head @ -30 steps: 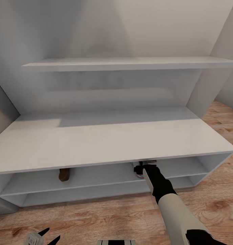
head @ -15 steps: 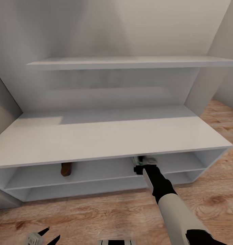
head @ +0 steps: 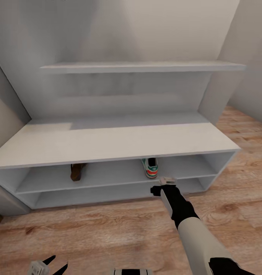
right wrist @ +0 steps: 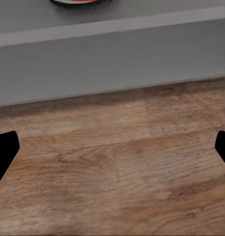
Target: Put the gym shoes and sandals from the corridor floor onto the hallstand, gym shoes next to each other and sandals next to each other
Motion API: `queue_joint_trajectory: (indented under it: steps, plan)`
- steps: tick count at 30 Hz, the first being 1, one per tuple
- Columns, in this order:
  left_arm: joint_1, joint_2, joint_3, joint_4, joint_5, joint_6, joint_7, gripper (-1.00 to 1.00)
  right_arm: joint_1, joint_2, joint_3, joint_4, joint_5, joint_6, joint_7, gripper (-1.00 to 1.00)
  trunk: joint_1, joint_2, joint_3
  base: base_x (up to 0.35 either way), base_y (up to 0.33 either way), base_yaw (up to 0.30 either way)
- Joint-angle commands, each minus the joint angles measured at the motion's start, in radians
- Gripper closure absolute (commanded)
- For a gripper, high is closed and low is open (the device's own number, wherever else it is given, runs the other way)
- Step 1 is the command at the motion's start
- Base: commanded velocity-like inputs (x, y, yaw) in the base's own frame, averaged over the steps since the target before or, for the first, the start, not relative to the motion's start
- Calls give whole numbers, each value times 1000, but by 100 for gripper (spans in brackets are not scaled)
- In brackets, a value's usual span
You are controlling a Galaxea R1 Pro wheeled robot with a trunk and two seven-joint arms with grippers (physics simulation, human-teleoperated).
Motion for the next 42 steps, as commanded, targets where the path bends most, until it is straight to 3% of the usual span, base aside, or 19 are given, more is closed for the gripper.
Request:
queue_joint_trajectory:
  steps: [1, 14, 19, 22, 23, 25, 28, 29, 30, 34, 35, 40, 41, 42]
  plan:
    - [0, 0, 1, 1, 3, -3, -5, -100, 0, 1, -4, -1, 7, 5, 2, -100, -1, 0, -1, -324, -138, 0]
    - [0, -1, 3, 1, 9, -2, -2, -100, 0, 1, -5, 15, 8, 5, 3, -100, -1, 0, -1, -324, -82, 0]
    - [0, -1, 4, 1, 11, -3, 1, -100, 2, 1, -6, 100, 9, -9, 4, -100, -1, 0, -1, -324, -6, 0]
    - [0, -1, 5, 1, 12, -3, 2, -100, 4, 1, -5, 160, 11, -53, 5, -100, -1, 0, -1, -319, -2, 0]
    - [0, -1, 5, 1, 12, -3, 3, -100, 5, 1, -4, 226, 16, -139, 6, -100, -1, 0, -1, -250, -1, 0]
    - [0, -1, 5, 1, 12, -3, 4, -100, 6, 1, -4, 260, 18, -192, 7, -100, -1, 0, -1, -206, 0, 0]
    - [0, -1, 6, 2, 12, -1, 5, -100, 8, 1, -3, 351, 21, -333, 8, -100, -1, 0, -1, -87, 0, 0]
    - [0, -1, 7, 2, 13, -1, 6, -100, 10, -5, -3, 391, 21, -387, 9, -100, -1, 0, -1, -40, 0, 0]
    - [0, -1, 7, 2, 13, -1, 10, -100, 13, -29, -3, 432, 21, -439, 10, -100, -1, 0, -1, -25, 0, 0]
    - [0, -1, 8, 2, 14, -1, 26, -100, 20, -84, -3, 515, 21, -537, 32, -100, -1, 0, -1, -15, 0, 0]
    - [0, -1, 7, 2, 14, -1, 35, -100, 25, -113, -3, 554, 20, -585, 62, -100, -1, 0, -1, -7, 0, 0]
    - [0, -1, 7, 2, 15, -1, 48, -100, 42, -192, -3, 626, 19, -704, 200, -100, -1, 0, -1, -4, 0, 0]
    - [0, -1, 7, 2, 15, -1, 50, -100, 51, -222, -2, 643, 19, -747, 272, -100, -1, 0, -1, -1, 0, 0]
    - [0, -1, 7, 2, 15, -1, 50, -100, 57, -236, -2, 649, 18, -767, 309, -100, -1, 0, -1, -1, 0, 0]
